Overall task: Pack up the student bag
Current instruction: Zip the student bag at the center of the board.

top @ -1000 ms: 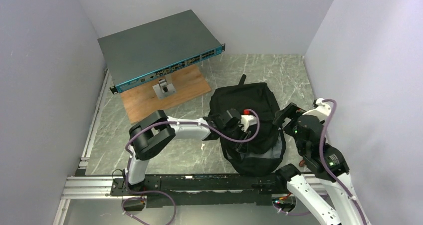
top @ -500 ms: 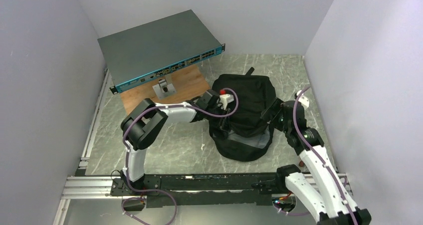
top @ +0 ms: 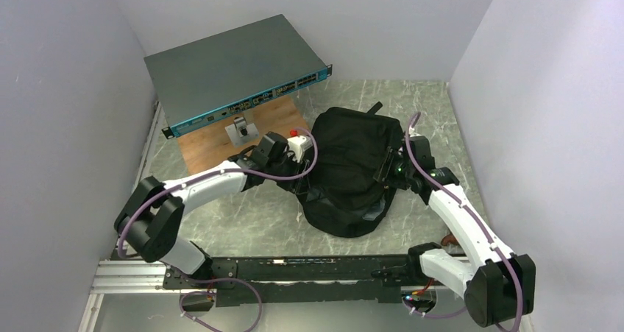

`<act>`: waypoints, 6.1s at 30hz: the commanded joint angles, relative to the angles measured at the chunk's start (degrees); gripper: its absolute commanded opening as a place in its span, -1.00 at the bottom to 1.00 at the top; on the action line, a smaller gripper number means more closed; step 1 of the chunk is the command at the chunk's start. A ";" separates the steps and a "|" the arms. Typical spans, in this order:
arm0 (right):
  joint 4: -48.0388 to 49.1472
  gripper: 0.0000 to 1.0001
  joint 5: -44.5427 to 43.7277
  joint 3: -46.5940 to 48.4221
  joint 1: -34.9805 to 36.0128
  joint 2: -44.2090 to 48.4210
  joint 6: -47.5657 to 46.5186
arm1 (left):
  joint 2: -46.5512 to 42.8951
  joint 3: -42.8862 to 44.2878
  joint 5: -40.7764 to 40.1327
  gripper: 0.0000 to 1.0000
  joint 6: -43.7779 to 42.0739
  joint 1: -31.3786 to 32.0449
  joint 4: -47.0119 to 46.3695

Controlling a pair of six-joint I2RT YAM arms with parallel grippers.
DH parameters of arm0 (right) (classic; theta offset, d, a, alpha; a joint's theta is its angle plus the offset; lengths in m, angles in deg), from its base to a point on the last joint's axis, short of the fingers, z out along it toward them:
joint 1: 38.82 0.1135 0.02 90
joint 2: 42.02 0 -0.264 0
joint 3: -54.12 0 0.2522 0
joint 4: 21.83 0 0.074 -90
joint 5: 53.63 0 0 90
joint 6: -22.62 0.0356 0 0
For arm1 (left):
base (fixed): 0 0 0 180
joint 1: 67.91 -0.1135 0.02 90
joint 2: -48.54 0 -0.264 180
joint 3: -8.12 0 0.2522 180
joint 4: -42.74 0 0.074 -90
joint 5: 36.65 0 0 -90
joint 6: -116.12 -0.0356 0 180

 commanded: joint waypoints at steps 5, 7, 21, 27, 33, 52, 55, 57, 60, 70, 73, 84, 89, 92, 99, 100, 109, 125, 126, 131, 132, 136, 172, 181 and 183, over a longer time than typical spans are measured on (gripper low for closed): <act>0.64 -0.16 -11.97 3.81 4.02 -3.89 -4.35 | -8.27 -0.05 5.33 0.16 -0.56 6.61 0.34; 1.16 -0.24 -13.42 4.03 4.64 -5.54 -4.67 | -8.82 1.01 5.27 0.20 -0.81 8.35 0.80; 5.51 -0.29 -23.14 3.06 9.02 -10.32 -6.94 | -16.72 -0.90 2.79 0.30 0.76 12.74 2.00; 5.78 -0.44 -25.83 3.87 9.43 -14.50 -6.49 | -18.36 -0.08 1.42 0.36 -0.53 13.18 3.60; 4.21 -1.00 -27.33 2.61 10.58 -13.46 -5.05 | -14.22 3.28 1.81 0.28 4.13 13.21 -0.45; -4.48 -1.00 -0.22 -9.86 12.38 15.82 15.00 | 33.61 32.89 3.68 0.07 22.58 9.40 -12.65; -2.80 -1.00 8.02 -12.88 14.05 18.93 17.59 | 35.38 33.01 2.64 0.07 22.95 9.00 -13.38; -1.84 -1.00 12.13 -14.53 17.16 21.28 19.11 | 36.11 32.86 3.19 0.07 23.30 8.87 -14.22; 0.20 -1.00 20.70 -15.95 21.02 21.81 19.40 | 37.32 33.61 3.56 0.07 22.79 8.76 -14.52; 16.14 -1.00 33.48 -17.65 23.92 23.36 19.05 | 30.32 32.05 8.31 0.08 16.54 8.44 -11.01; 20.13 -1.00 31.68 -17.95 23.92 22.57 19.27 | 23.72 27.41 9.16 0.10 13.41 8.44 -10.77; 20.11 -1.00 25.17 -16.92 23.83 19.88 16.68 | -17.84 -8.35 -1.64 0.29 4.19 9.00 -22.58; 18.29 -1.00 26.47 -14.92 23.83 15.17 14.32 | -24.43 -16.62 -6.87 0.27 6.61 14.54 -24.10; 18.47 -1.00 27.08 -14.65 23.83 13.45 13.51 | -23.86 -17.79 -8.56 0.16 8.82 18.49 -25.50; 13.43 -0.88 32.68 -16.09 23.90 14.09 12.43 | -23.63 -19.55 -12.11 0.09 11.33 22.59 -26.85; 12.65 -0.89 33.93 -16.51 23.91 15.32 12.21 | -24.06 -19.61 -12.35 0.09 11.28 22.59 -26.52; 9.28 -0.39 43.48 -21.10 23.92 22.30 13.05 | -22.12 -17.12 -11.08 0.17 10.32 22.87 -22.57; -19.72 0.26 -12.58 -1.03 23.83 29.34 24.46 | -11.74 -6.49 -23.42 0.11 13.67 34.82 -13.68; -19.34 0.26 -12.73 -1.03 23.82 29.49 24.93 | -10.76 -4.93 -25.25 0.12 15.05 35.81 -11.98; -21.32 0.25 -13.79 -2.59 23.82 28.48 28.78 | -5.70 1.16 -29.90 0.20 11.55 39.10 -7.22; -22.17 0.25 -14.11 -3.13 23.78 28.41 30.36 | -4.92 2.45 -31.80 0.23 9.55 39.89 -6.11; -22.10 0.24 -13.35 -6.25 23.83 29.22 33.95 | -1.93 5.69 -35.58 0.41 2.81 42.44 -4.82; 1.01 -0.79 -7.20 -20.73 23.83 23.45 40.06 | -0.08 8.24 -43.52 -1.00 1.24 43.88 -1.54; -20.51 -1.00 -29.60 -14.74 23.74 30.70 48.02 | -11.54 -6.10 -60.81 -1.00 21.52 30.56 13.61; -20.46 -1.00 -31.31 -14.74 23.74 34.96 45.93 | -16.56 -10.31 -57.66 -1.00 16.88 29.46 7.35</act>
